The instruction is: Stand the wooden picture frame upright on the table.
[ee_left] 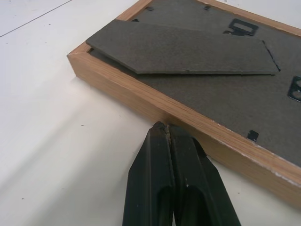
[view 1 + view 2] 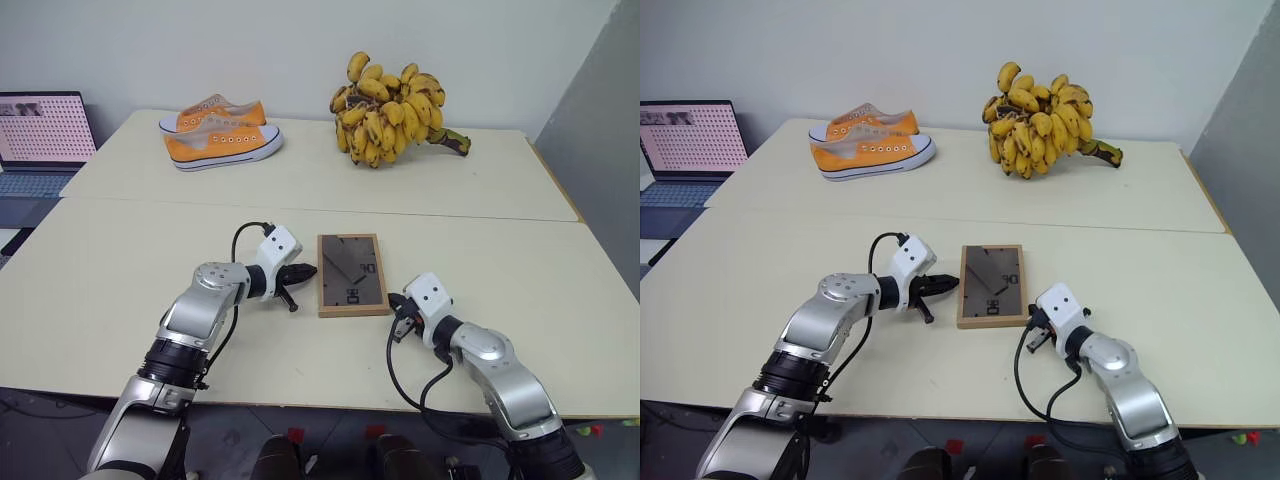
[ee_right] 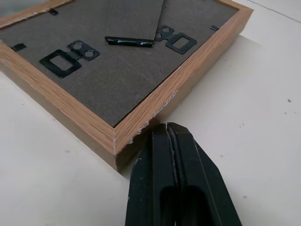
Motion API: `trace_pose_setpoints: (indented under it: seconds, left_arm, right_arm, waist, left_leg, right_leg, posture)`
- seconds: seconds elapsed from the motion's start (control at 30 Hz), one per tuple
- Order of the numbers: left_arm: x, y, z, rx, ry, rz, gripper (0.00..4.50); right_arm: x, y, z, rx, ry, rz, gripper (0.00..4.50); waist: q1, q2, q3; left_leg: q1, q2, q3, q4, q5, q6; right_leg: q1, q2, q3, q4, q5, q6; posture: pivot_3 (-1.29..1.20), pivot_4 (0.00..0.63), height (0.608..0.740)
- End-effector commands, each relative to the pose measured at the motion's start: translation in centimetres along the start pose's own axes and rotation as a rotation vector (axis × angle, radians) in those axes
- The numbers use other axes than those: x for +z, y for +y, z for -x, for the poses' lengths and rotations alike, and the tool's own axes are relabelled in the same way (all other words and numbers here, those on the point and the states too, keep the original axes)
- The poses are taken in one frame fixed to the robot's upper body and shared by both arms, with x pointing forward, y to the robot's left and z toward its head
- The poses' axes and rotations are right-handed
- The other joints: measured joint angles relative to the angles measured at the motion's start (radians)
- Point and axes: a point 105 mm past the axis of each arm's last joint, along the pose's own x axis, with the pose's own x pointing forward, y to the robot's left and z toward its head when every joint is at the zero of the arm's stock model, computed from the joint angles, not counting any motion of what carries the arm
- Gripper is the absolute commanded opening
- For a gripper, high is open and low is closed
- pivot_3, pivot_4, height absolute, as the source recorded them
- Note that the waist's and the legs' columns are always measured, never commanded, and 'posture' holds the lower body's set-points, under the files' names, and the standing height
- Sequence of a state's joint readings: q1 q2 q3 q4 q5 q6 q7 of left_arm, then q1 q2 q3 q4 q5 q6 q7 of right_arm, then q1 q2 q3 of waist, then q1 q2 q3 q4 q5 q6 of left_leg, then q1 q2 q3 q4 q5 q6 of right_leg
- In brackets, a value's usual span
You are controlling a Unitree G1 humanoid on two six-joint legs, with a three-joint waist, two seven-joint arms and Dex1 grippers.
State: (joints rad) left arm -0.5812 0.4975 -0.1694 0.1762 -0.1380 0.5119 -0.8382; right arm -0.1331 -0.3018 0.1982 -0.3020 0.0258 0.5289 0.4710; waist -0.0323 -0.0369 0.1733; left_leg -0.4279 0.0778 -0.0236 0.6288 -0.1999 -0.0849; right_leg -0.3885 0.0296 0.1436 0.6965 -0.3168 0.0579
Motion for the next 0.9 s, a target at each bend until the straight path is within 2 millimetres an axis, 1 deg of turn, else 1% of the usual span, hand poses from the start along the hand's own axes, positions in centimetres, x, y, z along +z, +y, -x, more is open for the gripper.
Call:
trace_pose_setpoints:
  seconds: [0.03,0.13,0.2,0.27,0.37,0.43,0.5,0.57,0.6,0.67,0.7,0.77,0.9]
  left_arm:
    - [1.9,0.0,-0.2,-0.012,-0.052,-0.051,0.00]
    - [1.9,-0.1,-0.2,-0.018,-0.052,-0.048,0.00]
    - [1.5,-0.3,0.2,-0.026,-0.042,-0.031,0.00]
    - [0.8,-0.6,1.1,-0.045,-0.020,0.002,0.00]
    - [-0.6,-1.5,3.5,-0.083,0.046,0.089,0.00]
    - [-1.3,-2.0,5.3,-0.107,0.090,0.153,0.00]
    - [-1.8,-2.2,7.4,-0.117,0.143,0.227,0.00]
    - [-1.5,-2.0,8.6,-0.117,0.158,0.282,0.39]
    - [-1.2,-1.8,8.9,-0.116,0.153,0.315,0.49]
    - [-0.1,-1.7,9.3,-0.141,0.116,0.422,0.95]
    - [0.6,-1.7,9.3,-0.164,0.093,0.476,1.21]
    - [1.5,-1.7,9.1,-0.190,0.059,0.562,1.58]
    - [1.9,-1.8,8.2,-0.200,0.054,0.664,2.44]
  right_arm:
    - [1.5,0.3,0.2,-0.001,-0.055,0.004,0.02]
    - [1.2,-0.8,0.3,-0.038,-0.038,0.050,0.02]
    - [1.0,-2.1,0.7,-0.061,-0.024,0.091,0.02]
    - [0.9,-3.7,1.3,-0.080,-0.009,0.129,0.02]
    - [0.8,-6.0,2.5,-0.093,0.021,0.192,0.02]
    - [0.7,-7.0,3.3,-0.087,0.039,0.228,0.02]
    - [0.7,-8.3,4.3,-0.080,0.063,0.277,0.02]
    - [0.7,-9.3,4.9,-0.077,0.078,0.303,0.00]
    - [0.8,-9.6,5.1,-0.075,0.080,0.308,0.00]
    - [0.8,-10.2,5.3,-0.066,0.086,0.329,0.00]
    - [0.9,-10.5,5.3,-0.062,0.088,0.338,0.00]
    - [1.0,-10.9,5.2,-0.059,0.085,0.350,0.00]
    - [1.7,-11.0,4.3,-0.048,0.057,0.367,0.00]
  waist:
    - [0.000,0.000,0.000]
    - [0.000,0.000,0.000]
    - [0.000,0.000,0.000]
    - [0.000,0.000,0.000]
    - [-0.002,0.000,0.000]
    - [-0.005,0.000,0.000]
    - [-0.010,0.000,0.001]
    - [-0.013,0.000,0.001]
    - [-0.012,0.000,0.001]
    - [-0.008,0.000,0.001]
    - [-0.008,0.000,0.001]
    - [-0.006,0.000,0.001]
    - [-0.010,0.000,0.001]
  left_leg:
    - [0.000,0.000,0.000,0.000,0.000,0.000]
    - [0.000,0.000,0.000,0.000,0.000,0.000]
    - [0.000,0.000,0.000,0.000,0.000,0.000]
    - [0.000,0.000,0.000,0.000,0.000,0.000]
    - [0.000,0.000,0.000,0.000,0.000,0.000]
    - [0.000,0.000,0.000,-0.001,0.000,0.000]
    - [0.000,0.001,0.000,-0.001,0.000,0.000]
    - [0.000,0.001,-0.001,-0.001,0.000,0.000]
    - [0.000,0.001,-0.001,-0.001,0.000,0.000]
    - [0.000,0.001,-0.001,0.000,0.000,0.000]
    - [0.000,0.000,-0.001,0.000,0.000,0.000]
    - [0.000,0.000,-0.001,0.000,0.000,0.000]
    - [0.000,0.000,-0.001,0.000,0.000,0.000]
  right_leg:
    - [0.000,0.000,0.000,0.000,0.000,0.000]
    - [0.000,0.000,0.000,0.000,0.000,0.000]
    - [0.000,0.000,0.000,0.000,0.000,0.000]
    - [0.000,0.000,0.000,0.000,0.000,0.000]
    - [0.000,0.000,0.000,0.000,0.000,0.000]
    - [0.000,0.000,0.000,0.000,-0.001,-0.001]
    - [-0.001,0.001,0.000,0.000,-0.001,-0.001]
    - [-0.001,0.001,-0.001,0.000,-0.001,-0.001]
    - [-0.001,0.001,-0.001,0.000,-0.004,0.003]
    - [0.000,0.000,-0.001,0.000,-0.004,0.003]
    - [0.000,0.000,-0.001,0.000,-0.004,0.003]
    - [0.000,0.000,-0.001,0.000,-0.004,0.003]
    - [0.000,0.000,-0.002,0.000,-0.003,0.002]
  posture:
    - [0.00,0.150,0.740]
    - [0.00,0.150,0.740]
    - [0.00,0.150,0.740]
    - [0.00,0.150,0.740]
    - [0.00,0.150,0.740]
    - [0.00,0.150,0.740]
    - [0.00,0.150,0.740]
    - [0.00,0.150,0.740]
    - [0.00,0.150,0.740]
    - [0.00,0.150,0.740]
    - [0.00,0.150,0.740]
    - [0.00,0.150,0.740]
    - [0.00,0.150,0.740]
